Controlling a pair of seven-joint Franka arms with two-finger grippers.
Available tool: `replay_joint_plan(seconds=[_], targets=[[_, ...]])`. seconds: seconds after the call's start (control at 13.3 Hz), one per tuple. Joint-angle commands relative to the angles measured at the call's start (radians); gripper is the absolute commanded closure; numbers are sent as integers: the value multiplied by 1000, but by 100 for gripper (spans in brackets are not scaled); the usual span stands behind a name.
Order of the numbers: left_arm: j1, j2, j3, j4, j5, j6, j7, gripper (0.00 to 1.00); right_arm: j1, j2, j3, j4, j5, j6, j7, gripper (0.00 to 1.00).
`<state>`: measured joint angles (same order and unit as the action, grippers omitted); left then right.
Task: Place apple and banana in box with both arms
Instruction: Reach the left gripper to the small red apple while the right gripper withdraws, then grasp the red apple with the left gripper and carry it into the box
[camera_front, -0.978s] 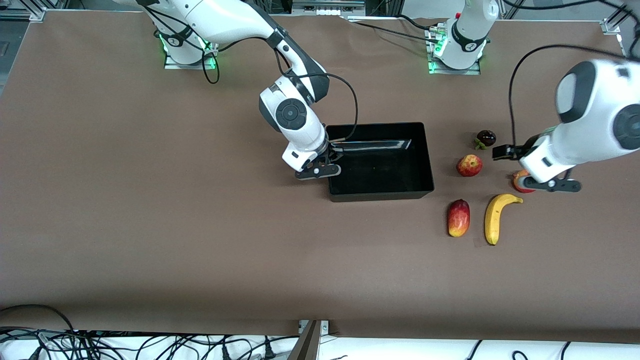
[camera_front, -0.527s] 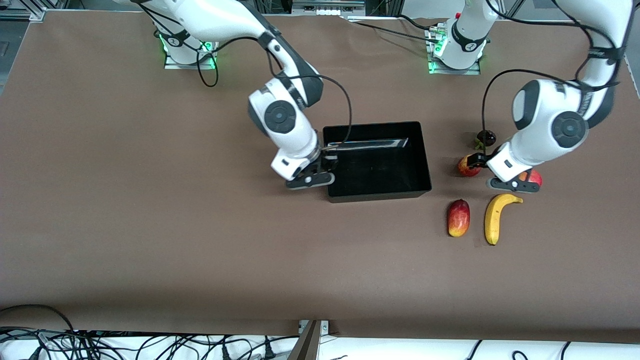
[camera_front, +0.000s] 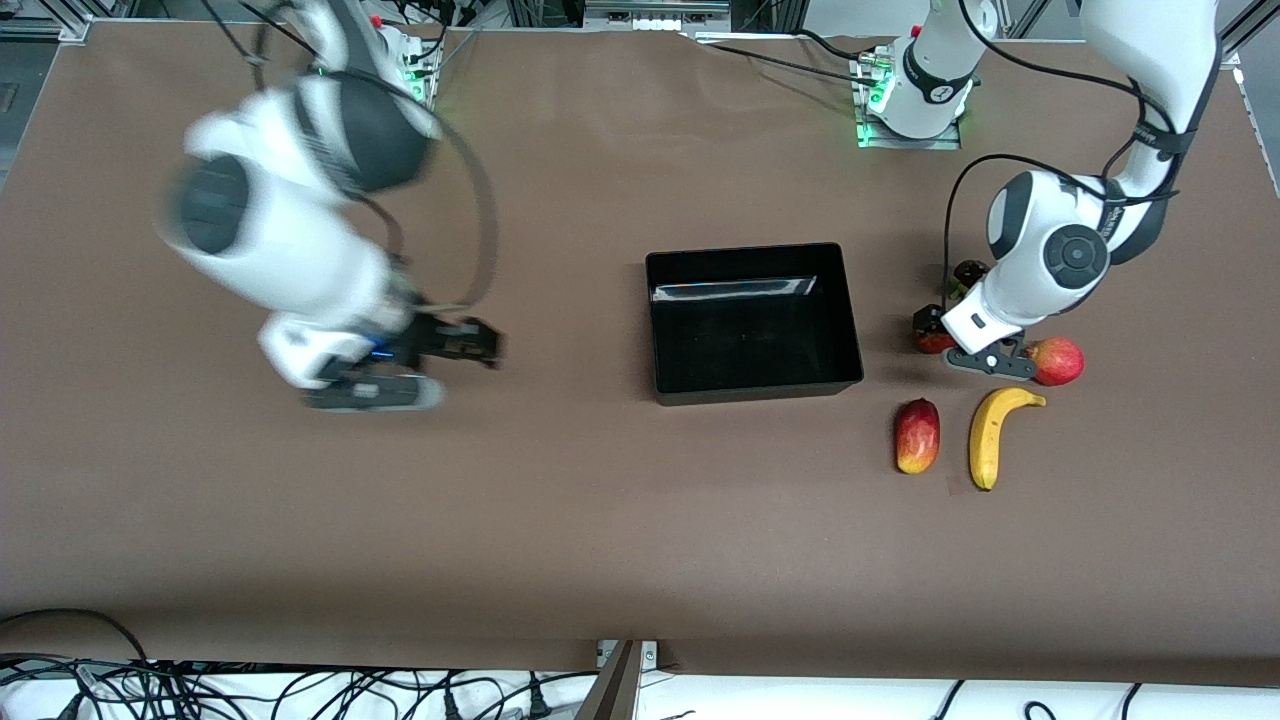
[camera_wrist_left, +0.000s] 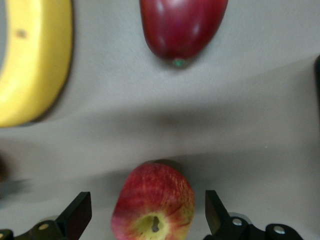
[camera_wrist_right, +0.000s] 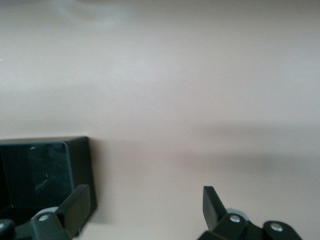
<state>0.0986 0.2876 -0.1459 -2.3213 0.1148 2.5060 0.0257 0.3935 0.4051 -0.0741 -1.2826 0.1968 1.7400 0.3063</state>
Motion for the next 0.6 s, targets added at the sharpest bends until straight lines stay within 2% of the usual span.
replay_joint_plan(seconds=[0.0,0.08,0.15,0.23,0.3,0.45,0.53], targets=[[3,25,-1,-10,16,28,16,0,-82,-167,-10,-102,3,-114,-114,0],[4,34,-1,-10,16,28,16,16,-123,-239,-10,-172,-3,-123,-145,0],[4,39,-1,-10,16,27,16,42,-152,-320,-10,-254,-16,-123,-160,0],[6,36,-1,-9,16,24,16,56,-177,-381,-10,-315,-28,-125,-167,0],[7,32,-1,-3,16,17,16,64,-200,-416,-3,-337,-71,-135,-179,0],[4,-22,-6,17,14,-18,11,63,-232,-422,20,-327,-138,-201,-206,0],[-2,-60,-12,52,13,-85,5,63,-232,-425,17,-322,-145,-212,-208,0]])
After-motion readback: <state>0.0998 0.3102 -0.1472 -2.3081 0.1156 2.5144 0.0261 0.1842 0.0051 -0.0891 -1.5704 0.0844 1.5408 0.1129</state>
